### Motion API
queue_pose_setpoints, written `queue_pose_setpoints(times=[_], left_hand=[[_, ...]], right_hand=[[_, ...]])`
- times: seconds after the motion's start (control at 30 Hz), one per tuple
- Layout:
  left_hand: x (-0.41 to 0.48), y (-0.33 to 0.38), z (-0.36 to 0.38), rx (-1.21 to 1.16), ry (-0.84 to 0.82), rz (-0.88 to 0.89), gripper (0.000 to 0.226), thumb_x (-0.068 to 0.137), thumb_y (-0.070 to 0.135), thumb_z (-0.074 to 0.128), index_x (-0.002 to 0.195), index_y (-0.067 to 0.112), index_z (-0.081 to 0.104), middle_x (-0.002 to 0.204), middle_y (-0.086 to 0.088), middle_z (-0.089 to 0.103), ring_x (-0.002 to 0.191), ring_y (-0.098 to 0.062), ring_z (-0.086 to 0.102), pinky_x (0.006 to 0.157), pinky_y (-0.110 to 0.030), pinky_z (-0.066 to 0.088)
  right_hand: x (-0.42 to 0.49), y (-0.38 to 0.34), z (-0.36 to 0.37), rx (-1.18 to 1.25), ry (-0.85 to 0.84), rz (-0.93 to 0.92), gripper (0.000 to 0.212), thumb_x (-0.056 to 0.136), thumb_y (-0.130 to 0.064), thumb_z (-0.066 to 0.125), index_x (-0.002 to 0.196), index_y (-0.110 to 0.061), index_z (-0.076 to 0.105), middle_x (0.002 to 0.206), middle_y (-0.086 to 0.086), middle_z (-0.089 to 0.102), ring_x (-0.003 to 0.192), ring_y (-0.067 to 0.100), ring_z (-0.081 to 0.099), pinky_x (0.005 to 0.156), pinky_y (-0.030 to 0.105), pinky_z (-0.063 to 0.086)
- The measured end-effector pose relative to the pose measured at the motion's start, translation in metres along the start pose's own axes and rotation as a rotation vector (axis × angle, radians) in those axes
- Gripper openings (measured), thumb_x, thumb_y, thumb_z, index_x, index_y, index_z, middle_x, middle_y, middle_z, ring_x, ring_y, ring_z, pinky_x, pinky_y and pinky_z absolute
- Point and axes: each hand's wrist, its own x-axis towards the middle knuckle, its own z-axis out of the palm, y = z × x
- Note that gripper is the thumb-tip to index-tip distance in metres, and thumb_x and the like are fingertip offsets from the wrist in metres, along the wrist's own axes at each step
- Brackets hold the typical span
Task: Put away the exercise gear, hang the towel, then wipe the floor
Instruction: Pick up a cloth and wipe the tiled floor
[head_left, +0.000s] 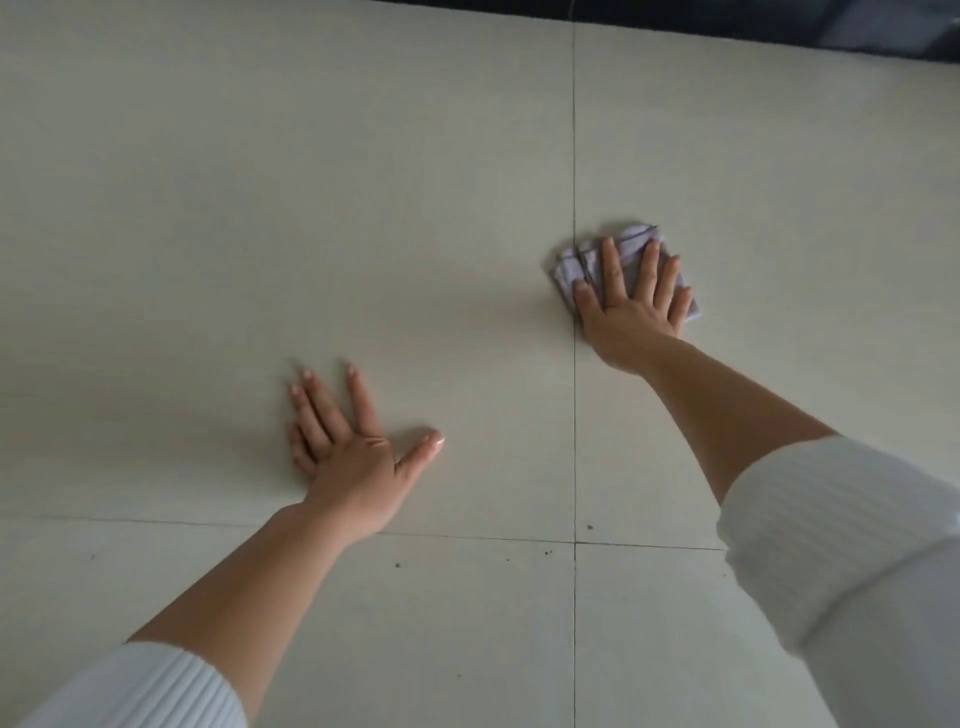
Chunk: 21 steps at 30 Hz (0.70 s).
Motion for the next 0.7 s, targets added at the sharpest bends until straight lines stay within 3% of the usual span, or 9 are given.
queue_pose_setpoints(times=[0.43,0.7], left_hand=[[-0.003,0.0,-0.001,0.019,0.016,0.0,0.106,0.077,0.075,0.033,0.144,0.02,-0.026,0.146,-0.019,-0.038,0.136,-0.028,-0.037,0.113,-0.046,-0.012],[-0.002,-0.001,0.001,-0.012,0.06,0.043,0.084,0.092,0.057,0.031,0.147,0.017,-0.019,0.149,-0.02,-0.033,0.138,-0.029,-0.032,0.113,-0.047,-0.013]], right_hand=[[0.012,-0.002,-0.007,-0.009,0.044,-0.084,0.056,0.096,-0.061,0.013,0.148,-0.049,-0.006,0.158,0.005,-0.023,0.144,0.027,-0.025,0.115,0.047,-0.015],[-0.09,-0.012,0.043,-0.068,0.018,-0.319,0.053,0.098,-0.056,0.008,0.147,-0.048,-0.012,0.157,0.005,-0.025,0.142,0.027,-0.029,0.116,0.046,-0.017]])
